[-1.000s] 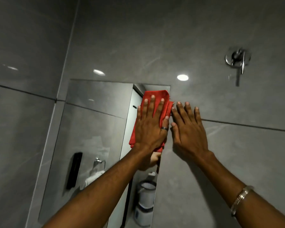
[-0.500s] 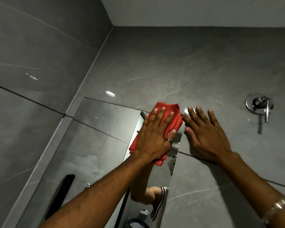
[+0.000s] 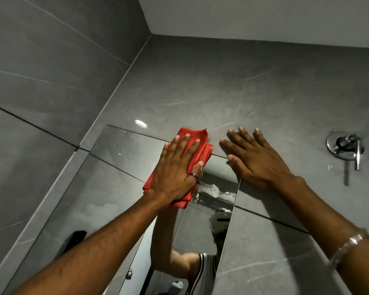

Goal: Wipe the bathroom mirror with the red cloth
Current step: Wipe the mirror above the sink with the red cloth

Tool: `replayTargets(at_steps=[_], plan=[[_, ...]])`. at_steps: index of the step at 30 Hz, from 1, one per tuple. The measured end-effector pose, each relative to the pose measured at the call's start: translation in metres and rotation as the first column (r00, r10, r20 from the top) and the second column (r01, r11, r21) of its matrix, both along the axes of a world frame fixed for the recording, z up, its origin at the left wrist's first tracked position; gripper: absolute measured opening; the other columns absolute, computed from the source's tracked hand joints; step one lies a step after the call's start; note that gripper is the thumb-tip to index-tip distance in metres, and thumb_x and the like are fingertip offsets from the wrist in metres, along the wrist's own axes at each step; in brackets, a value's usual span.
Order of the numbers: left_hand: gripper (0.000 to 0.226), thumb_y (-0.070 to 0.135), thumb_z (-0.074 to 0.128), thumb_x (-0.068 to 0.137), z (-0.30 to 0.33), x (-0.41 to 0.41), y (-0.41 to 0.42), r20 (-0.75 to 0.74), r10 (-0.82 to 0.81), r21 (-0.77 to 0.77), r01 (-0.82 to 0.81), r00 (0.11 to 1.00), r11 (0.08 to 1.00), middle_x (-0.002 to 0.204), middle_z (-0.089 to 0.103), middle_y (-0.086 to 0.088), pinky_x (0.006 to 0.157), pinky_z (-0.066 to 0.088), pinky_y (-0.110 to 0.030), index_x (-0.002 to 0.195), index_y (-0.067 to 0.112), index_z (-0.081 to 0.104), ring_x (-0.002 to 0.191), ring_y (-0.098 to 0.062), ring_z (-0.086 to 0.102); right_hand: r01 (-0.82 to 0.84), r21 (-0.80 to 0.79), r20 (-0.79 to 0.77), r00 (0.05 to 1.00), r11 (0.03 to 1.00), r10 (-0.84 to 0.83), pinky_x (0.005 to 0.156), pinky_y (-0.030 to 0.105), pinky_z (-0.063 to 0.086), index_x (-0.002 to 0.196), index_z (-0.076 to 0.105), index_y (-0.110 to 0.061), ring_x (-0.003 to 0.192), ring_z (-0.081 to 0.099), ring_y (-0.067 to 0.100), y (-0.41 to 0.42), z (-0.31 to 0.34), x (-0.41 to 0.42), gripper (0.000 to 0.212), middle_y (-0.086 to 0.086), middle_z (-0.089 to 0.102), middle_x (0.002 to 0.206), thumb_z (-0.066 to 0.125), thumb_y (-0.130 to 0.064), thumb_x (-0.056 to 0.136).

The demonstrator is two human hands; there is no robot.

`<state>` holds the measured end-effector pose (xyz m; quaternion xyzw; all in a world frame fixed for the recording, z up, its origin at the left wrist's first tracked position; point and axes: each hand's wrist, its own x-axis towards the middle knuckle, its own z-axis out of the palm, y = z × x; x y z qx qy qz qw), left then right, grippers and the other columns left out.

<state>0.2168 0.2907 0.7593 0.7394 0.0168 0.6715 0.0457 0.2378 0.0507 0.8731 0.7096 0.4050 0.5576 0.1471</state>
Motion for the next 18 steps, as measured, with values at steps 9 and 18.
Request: replayTargets(at_steps=[9, 18], plan=[[0.074, 0.072, 0.004, 0.097, -0.004, -0.013, 0.07, 0.011, 0.027, -0.07, -0.026, 1.0, 0.997, 0.175, -0.007, 0.006, 0.129, -0.014, -0.042, 0.162, 0.04, -0.012, 0.162, -0.017, -0.012, -0.046, -0.156, 0.04, 0.998, 0.987, 0.053, 0.132, 0.047, -0.006, 0.164, 0.02, -0.036, 0.161, -0.008, 0.017, 0.115, 0.046, -0.017, 0.073, -0.003, 0.006, 0.175, 0.0, -0.062, 0.099], [0.074, 0.07, 0.012, 0.098, -0.005, -0.026, 0.15, 0.026, 0.064, -0.124, -0.06, 0.998, 0.99, 0.175, -0.005, 0.005, 0.131, -0.011, -0.043, 0.163, 0.039, -0.006, 0.162, -0.018, -0.009, -0.051, -0.136, 0.13, 0.989, 0.989, 0.069, 0.13, 0.05, -0.008, 0.164, 0.012, -0.041, 0.16, -0.008, 0.017, 0.183, 0.05, -0.007, 0.071, -0.006, 0.002, 0.174, -0.003, -0.065, 0.098]])
